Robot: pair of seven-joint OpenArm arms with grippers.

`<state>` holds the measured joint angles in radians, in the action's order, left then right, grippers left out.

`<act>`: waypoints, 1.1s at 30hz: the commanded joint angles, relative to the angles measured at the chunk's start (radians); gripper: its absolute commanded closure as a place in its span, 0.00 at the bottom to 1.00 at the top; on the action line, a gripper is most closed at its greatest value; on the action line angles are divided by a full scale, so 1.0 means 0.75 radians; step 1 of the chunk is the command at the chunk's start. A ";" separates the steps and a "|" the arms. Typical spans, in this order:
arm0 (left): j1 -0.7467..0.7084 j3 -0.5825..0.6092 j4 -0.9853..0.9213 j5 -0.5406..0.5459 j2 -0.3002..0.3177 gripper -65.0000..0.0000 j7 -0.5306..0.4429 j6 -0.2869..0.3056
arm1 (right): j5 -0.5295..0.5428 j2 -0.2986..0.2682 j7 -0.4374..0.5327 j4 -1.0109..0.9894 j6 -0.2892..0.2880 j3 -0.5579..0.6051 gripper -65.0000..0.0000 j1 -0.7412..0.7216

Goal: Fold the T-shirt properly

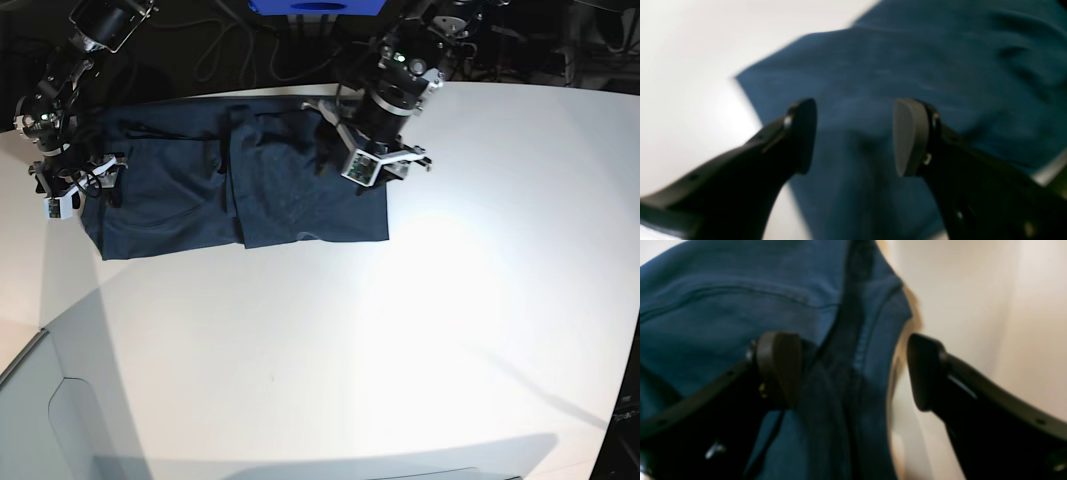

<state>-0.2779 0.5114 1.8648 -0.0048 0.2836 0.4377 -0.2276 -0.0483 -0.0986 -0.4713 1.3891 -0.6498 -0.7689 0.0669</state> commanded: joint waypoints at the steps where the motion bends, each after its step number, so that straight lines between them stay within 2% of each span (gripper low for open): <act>1: -0.015 -0.026 0.021 -0.003 -0.003 0.46 -0.036 -0.002 | 0.018 -0.021 0.028 -0.002 -0.020 -0.011 0.27 -0.013; 9: -0.025 -0.190 -0.020 -0.003 -0.035 0.46 -0.028 -0.002 | 0.018 -0.021 0.040 -0.075 -0.020 -0.013 0.27 -0.033; 21: -0.025 -0.218 -0.133 -0.003 -0.052 0.46 -0.028 -0.002 | 0.014 -0.013 0.030 -0.084 -0.020 0.003 0.28 -0.023; 25: -0.025 -0.218 -0.135 -0.003 -0.052 0.46 -0.028 -0.002 | 0.014 -0.011 0.030 -0.131 -0.020 0.054 0.29 -0.021; 28: -0.025 -0.218 -0.155 -0.003 -0.052 0.46 -0.028 -0.002 | 0.016 -0.011 0.030 -0.145 -0.020 0.099 0.38 -0.006; 33: -0.031 -0.218 -0.170 -0.003 -0.052 0.46 -0.028 -0.002 | 0.018 -0.011 0.030 -0.145 -0.020 0.136 0.71 -0.006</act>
<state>-0.2996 0.3500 1.7233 -0.0044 0.2459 0.4347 -0.2268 -0.0055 -0.1017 -0.3882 1.2831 -0.6456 -0.6689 0.0540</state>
